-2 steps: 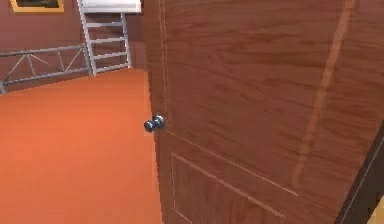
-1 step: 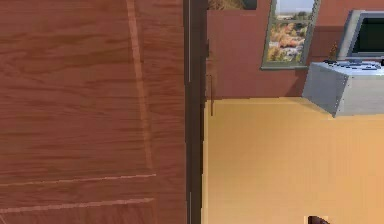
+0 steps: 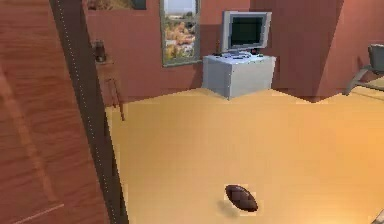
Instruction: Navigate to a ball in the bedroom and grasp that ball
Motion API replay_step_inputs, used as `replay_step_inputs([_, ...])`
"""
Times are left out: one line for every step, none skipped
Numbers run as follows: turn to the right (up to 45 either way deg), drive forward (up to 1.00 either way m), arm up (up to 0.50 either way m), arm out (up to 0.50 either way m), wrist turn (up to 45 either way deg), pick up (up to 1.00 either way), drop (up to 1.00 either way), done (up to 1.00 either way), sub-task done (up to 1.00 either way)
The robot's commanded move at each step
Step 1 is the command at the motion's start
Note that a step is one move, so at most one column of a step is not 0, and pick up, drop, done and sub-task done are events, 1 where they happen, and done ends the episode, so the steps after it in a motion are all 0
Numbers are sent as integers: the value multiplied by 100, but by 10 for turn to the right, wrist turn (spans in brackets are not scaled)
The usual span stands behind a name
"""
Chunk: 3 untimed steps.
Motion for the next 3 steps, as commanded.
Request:
replay_step_inputs([0, 100, 0, 0, 0, 0, 0, 0, 0])
replay_step_inputs([60, 0, 0, 0, 0, 0, 0, 0, 0])
replay_step_inputs([0, 25, 0, 0, 0, 0, 0, 0, 0])
